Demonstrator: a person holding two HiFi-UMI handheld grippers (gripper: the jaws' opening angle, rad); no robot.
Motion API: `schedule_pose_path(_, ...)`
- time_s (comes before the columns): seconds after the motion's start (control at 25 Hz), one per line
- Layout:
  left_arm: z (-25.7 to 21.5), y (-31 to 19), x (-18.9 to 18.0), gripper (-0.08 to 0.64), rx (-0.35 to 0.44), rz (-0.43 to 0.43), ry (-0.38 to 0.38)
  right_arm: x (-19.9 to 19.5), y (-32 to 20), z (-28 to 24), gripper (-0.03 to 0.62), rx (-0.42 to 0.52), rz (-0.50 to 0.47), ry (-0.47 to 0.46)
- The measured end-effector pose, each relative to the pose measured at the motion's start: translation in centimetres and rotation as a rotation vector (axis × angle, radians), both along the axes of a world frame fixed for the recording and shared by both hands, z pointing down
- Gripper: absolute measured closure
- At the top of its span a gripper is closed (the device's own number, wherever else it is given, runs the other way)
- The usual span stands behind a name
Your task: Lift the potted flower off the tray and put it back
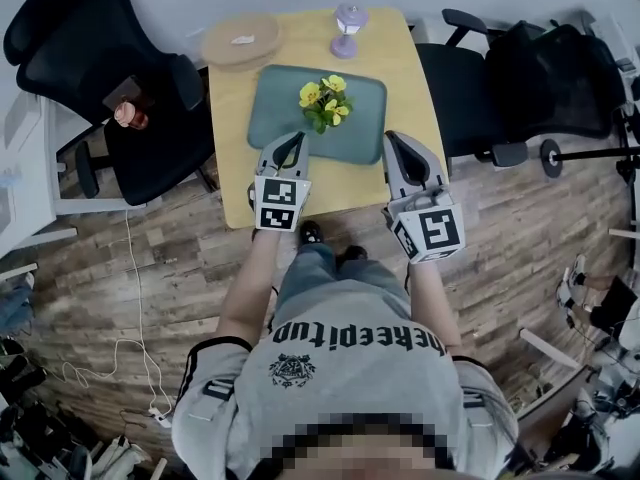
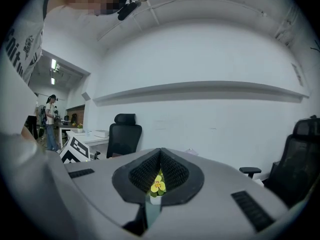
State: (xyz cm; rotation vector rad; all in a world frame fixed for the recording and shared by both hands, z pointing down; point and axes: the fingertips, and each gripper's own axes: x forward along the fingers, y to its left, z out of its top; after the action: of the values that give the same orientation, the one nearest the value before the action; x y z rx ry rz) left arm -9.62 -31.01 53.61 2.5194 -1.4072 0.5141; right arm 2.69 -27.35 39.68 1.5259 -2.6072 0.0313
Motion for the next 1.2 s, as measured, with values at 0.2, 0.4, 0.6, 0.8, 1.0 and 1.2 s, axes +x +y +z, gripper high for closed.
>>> schedule_pose_path(0.2, -3.0, 1.8, -0.2, 0.555, 0.049, -0.031, 0.023, 0.0, 1.2, -1.0, 0.589, 0.024, -0.021, -0.015)
schedule_pose_path(0.4, -6.7, 3.7, -0.1, 0.555, 0.122, -0.061, 0.044, 0.3, 2.4, -2.1, 0.589, 0.049, -0.042, -0.02)
schedule_pose_path(0.6, -9.6, 5.7, -0.2, 0.555, 0.179, -0.094, 0.091, 0.6, 3.8, -3.2, 0.589, 0.071, -0.057, -0.027)
schedule_pose_path(0.8, -13.1, 7.9, -0.9, 0.555, 0.249, -0.143, 0.127, 0.8, 5.2, -4.1, 0.589, 0.09, -0.07, -0.033)
schedule_pose_path(1.0, -16.3, 9.8, -1.4, 0.555, 0.315, -0.198, 0.159, 1.3, 6.6, -5.1, 0.589, 0.113, -0.089, -0.035)
schedule_pose_path(1.2, -19.1, 12.0, -1.4, 0.555, 0.38, -0.231, 0.176, 2.1, 8.1, -6.2, 0.589, 0.143, -0.099, -0.043)
